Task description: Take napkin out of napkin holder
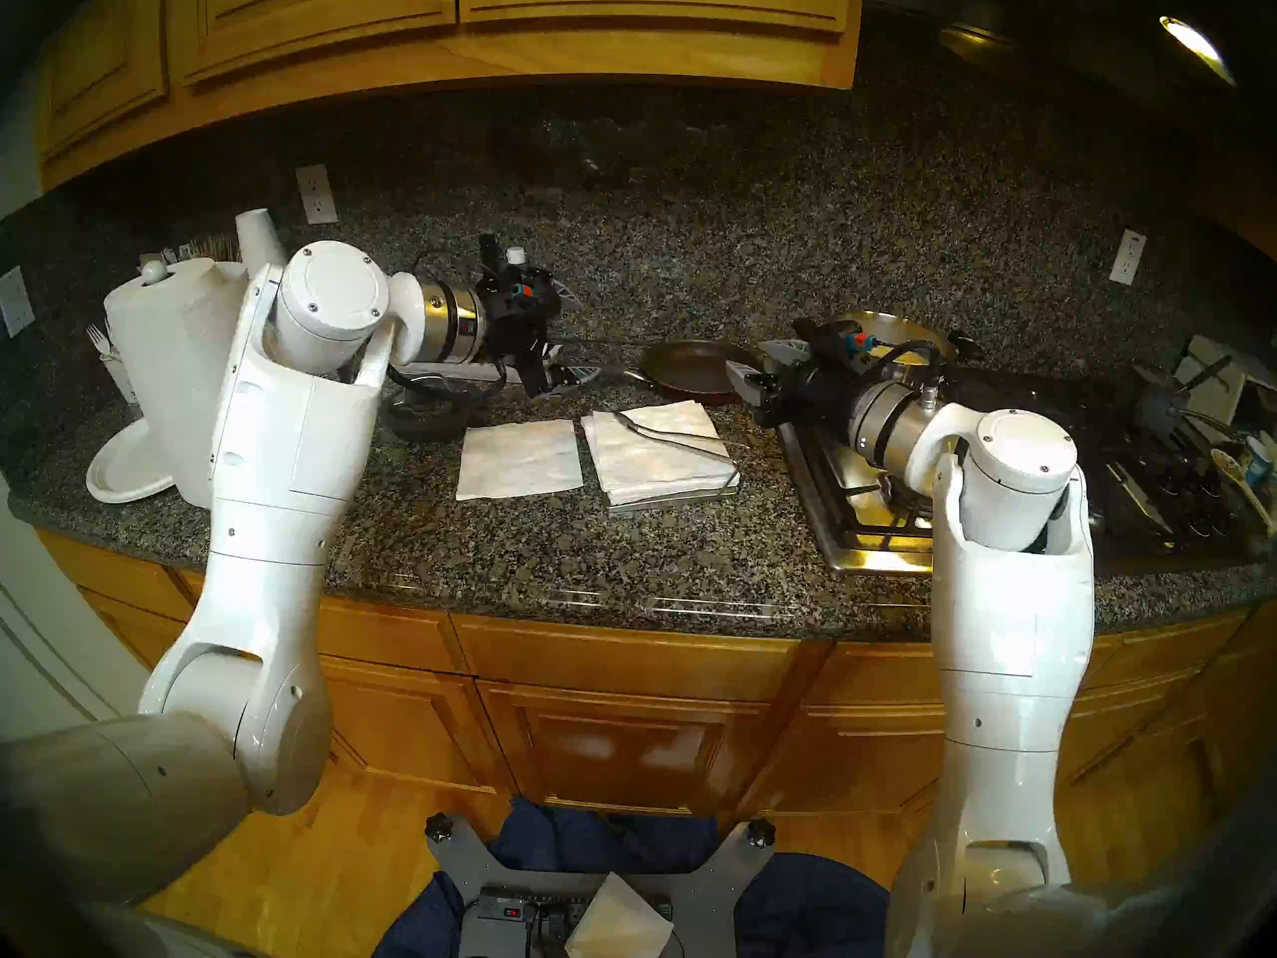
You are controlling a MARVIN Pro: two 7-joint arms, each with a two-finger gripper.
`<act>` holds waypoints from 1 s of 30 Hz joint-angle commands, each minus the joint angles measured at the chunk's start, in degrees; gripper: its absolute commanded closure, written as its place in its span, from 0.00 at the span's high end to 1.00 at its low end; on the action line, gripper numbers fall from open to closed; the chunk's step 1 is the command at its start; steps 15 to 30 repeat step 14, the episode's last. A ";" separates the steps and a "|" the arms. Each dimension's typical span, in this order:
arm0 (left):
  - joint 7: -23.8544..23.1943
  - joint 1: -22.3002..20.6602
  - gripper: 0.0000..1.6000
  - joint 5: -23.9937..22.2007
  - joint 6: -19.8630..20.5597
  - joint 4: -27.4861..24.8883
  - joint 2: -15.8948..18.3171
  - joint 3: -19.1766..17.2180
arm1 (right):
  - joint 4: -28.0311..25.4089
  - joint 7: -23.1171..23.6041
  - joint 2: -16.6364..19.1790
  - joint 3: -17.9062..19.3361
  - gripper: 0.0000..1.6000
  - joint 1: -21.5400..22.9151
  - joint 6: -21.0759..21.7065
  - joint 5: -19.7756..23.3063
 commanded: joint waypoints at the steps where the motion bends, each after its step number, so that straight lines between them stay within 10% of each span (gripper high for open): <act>1: 0.50 -2.22 1.00 -0.27 0.10 -1.16 -0.52 -0.45 | -1.79 0.00 0.15 0.16 0.73 1.55 -0.26 0.31; 30: 0.43 -2.20 1.00 -0.15 -0.01 -1.15 -0.66 -0.58 | -1.80 -0.05 0.19 0.14 0.73 1.53 -0.28 0.37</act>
